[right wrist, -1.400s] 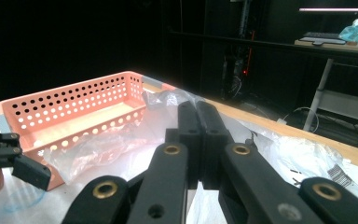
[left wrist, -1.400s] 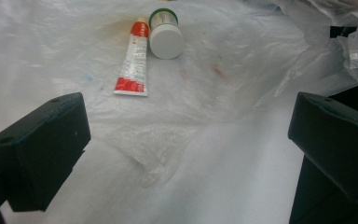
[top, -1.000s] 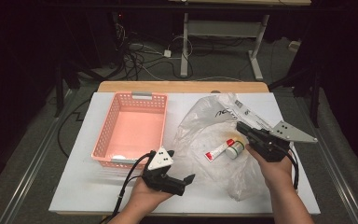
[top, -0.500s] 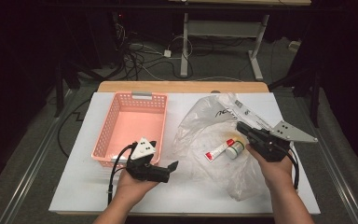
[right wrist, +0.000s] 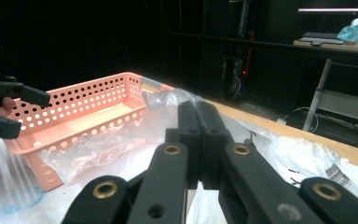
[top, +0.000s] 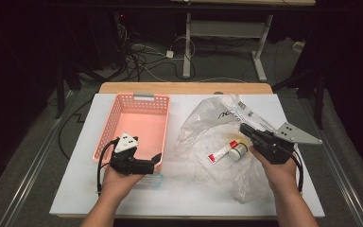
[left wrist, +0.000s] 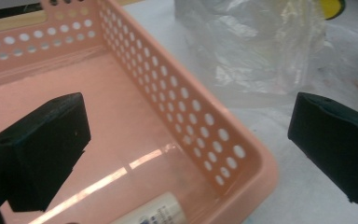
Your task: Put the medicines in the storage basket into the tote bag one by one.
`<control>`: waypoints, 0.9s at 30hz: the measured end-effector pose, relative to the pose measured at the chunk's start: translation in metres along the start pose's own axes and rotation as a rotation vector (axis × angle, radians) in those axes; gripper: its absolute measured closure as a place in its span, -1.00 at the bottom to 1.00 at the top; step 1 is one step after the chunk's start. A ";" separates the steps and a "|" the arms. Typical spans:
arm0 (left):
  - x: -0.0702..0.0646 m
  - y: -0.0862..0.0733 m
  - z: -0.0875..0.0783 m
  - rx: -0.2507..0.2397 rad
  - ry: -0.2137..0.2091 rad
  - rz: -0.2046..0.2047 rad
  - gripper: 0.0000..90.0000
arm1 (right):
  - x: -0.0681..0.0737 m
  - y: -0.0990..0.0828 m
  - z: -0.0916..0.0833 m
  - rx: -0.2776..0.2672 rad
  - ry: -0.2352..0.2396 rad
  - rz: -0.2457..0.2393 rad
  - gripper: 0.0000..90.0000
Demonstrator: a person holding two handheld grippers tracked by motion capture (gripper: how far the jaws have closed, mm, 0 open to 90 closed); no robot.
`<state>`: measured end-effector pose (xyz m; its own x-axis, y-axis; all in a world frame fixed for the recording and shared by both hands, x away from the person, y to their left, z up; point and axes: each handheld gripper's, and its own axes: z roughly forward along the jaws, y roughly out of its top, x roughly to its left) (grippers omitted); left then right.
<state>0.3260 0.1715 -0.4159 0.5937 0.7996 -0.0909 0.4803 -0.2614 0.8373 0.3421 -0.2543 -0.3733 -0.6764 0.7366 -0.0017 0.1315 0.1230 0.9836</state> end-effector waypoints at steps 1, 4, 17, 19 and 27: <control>0.003 0.000 -0.001 -0.001 0.005 -0.009 -1.00 | 0.000 0.000 0.000 -0.003 0.001 -0.002 1.00; 0.012 -0.002 -0.005 -0.005 0.030 -0.031 -1.00 | 0.000 0.000 0.000 -0.004 0.001 0.000 1.00; 0.037 -0.010 -0.014 0.016 0.075 -0.086 -1.00 | -0.002 0.001 0.000 -0.002 -0.004 0.006 1.00; 0.036 -0.009 -0.012 0.029 0.069 -0.081 -1.00 | -0.002 0.001 0.000 -0.007 -0.008 0.012 1.00; 0.036 -0.002 -0.002 0.082 0.060 -0.087 -1.00 | -0.004 0.002 -0.002 -0.012 -0.016 0.012 1.00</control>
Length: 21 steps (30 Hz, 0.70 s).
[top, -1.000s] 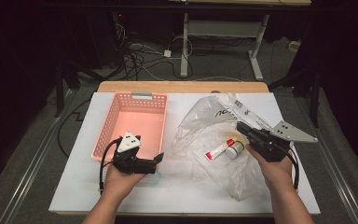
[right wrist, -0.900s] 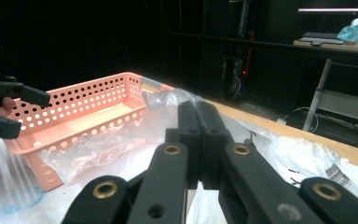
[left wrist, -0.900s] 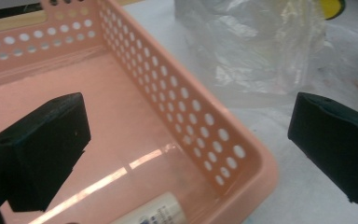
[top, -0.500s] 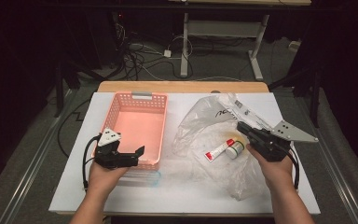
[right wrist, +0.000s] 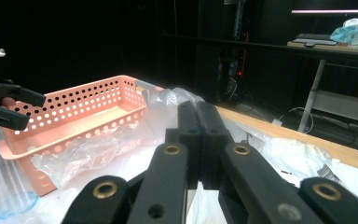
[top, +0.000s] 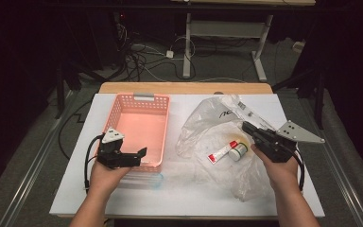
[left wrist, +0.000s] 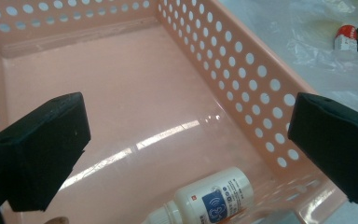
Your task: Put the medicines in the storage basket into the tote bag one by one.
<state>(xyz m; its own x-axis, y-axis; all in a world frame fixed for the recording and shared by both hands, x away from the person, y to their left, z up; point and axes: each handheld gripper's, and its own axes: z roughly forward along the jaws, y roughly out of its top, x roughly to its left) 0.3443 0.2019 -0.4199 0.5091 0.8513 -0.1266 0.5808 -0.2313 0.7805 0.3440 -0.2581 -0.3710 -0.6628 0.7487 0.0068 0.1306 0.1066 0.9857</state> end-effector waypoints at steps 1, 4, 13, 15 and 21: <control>0.001 0.002 0.001 0.009 -0.004 -0.007 -1.00 | 0.000 0.000 0.000 0.000 0.002 -0.006 1.00; 0.002 0.006 0.005 0.056 -0.006 -0.007 -1.00 | 0.000 -0.002 0.001 0.010 0.004 -0.002 1.00; 0.002 0.017 0.013 0.224 -0.006 -0.001 -1.00 | 0.001 -0.002 0.000 0.010 0.008 -0.010 1.00; 0.001 0.019 0.016 0.266 -0.008 0.001 -1.00 | 0.002 -0.002 0.001 0.009 0.007 -0.014 1.00; 0.007 0.022 0.022 0.393 -0.022 -0.001 -0.99 | 0.002 -0.002 0.000 0.009 0.011 -0.013 1.00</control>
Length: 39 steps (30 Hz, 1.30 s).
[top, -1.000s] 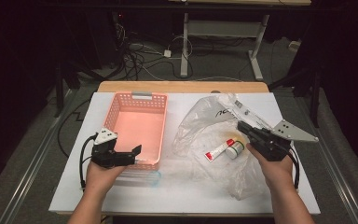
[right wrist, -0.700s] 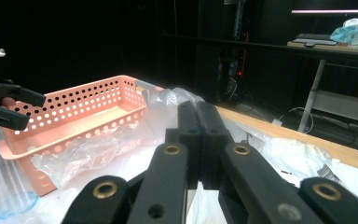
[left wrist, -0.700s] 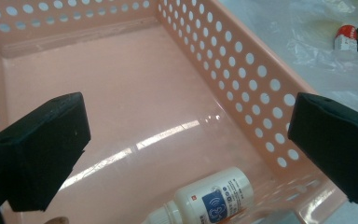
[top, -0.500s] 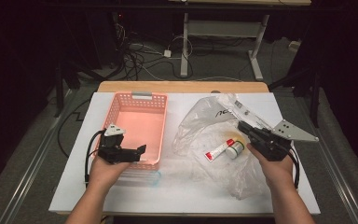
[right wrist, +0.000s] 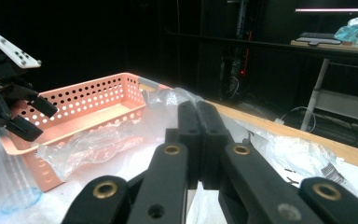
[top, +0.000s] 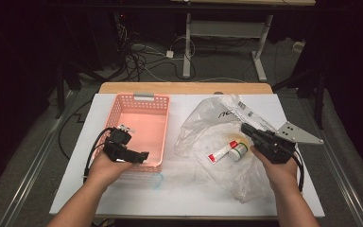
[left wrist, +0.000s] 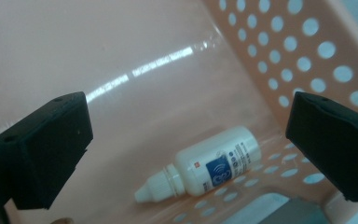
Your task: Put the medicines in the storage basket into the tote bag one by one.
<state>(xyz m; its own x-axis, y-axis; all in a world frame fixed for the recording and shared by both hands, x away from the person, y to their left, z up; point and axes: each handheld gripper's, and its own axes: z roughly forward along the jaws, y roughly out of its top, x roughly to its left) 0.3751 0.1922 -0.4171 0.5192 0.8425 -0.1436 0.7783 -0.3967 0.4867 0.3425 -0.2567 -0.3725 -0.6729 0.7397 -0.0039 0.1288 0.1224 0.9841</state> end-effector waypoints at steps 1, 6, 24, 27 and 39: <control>0.001 0.001 0.000 0.017 0.003 0.002 -0.96 | 0.000 0.000 0.000 0.000 0.000 0.004 1.00; 0.003 0.000 -0.002 0.066 -0.028 0.018 -0.50 | 0.001 0.000 -0.001 0.002 0.001 0.003 1.00; -0.010 0.007 -0.008 0.178 -0.070 0.100 0.96 | 0.003 0.000 -0.001 0.004 0.000 0.007 1.00; -0.011 0.010 -0.005 0.192 -0.055 0.086 0.96 | 0.002 0.000 -0.001 0.002 -0.001 0.010 1.00; -0.012 0.014 0.001 0.280 -0.060 0.077 0.96 | 0.002 0.000 -0.002 -0.001 -0.004 0.010 1.00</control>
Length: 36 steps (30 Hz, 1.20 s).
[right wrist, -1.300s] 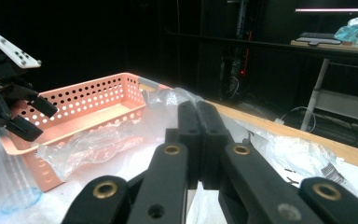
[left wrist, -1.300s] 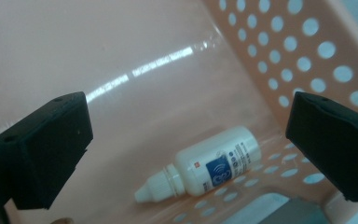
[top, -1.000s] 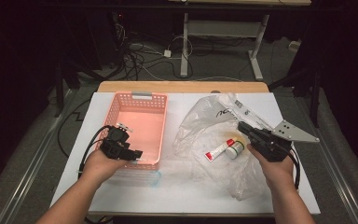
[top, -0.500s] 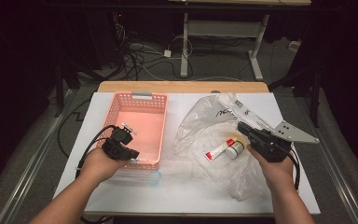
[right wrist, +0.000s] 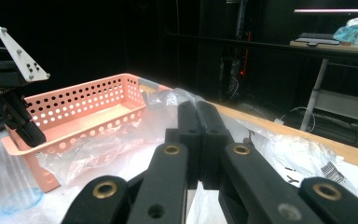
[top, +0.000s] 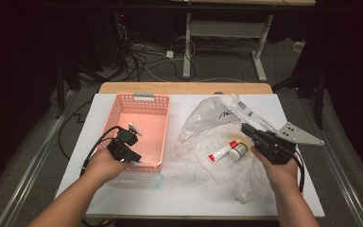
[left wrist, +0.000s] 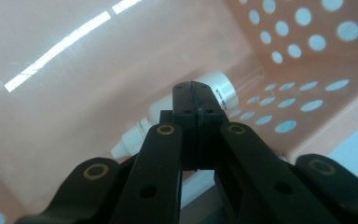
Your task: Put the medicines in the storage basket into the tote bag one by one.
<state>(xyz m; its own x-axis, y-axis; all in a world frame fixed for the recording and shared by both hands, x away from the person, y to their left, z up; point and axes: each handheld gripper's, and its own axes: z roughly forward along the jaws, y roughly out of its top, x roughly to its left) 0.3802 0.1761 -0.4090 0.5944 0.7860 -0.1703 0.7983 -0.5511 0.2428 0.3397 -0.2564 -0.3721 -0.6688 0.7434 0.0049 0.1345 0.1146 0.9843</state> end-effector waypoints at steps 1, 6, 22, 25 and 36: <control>-0.001 0.000 0.000 0.007 0.000 0.007 0.96 | 0.000 0.000 0.000 0.000 0.000 0.000 1.00; -0.001 0.005 0.001 0.065 0.001 0.035 0.96 | 0.000 0.000 0.001 0.002 0.001 -0.003 1.00; 0.013 0.034 0.011 0.015 0.079 0.014 0.96 | 0.000 0.000 0.001 -0.002 -0.003 -0.004 1.00; 0.017 0.034 0.005 -0.045 0.068 -0.003 0.96 | -0.002 0.000 -0.001 0.001 -0.004 -0.005 1.00; 0.009 0.025 0.009 0.083 -0.031 0.055 0.96 | 0.000 0.000 0.000 0.004 -0.002 -0.011 1.00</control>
<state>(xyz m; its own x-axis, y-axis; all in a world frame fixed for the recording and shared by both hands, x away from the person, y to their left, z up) 0.4063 0.1667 -0.4134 0.6396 0.7451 -0.1890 0.7687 -0.6159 0.1728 0.3398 -0.2560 -0.3725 -0.6687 0.7436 -0.0062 0.1299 0.1250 0.9836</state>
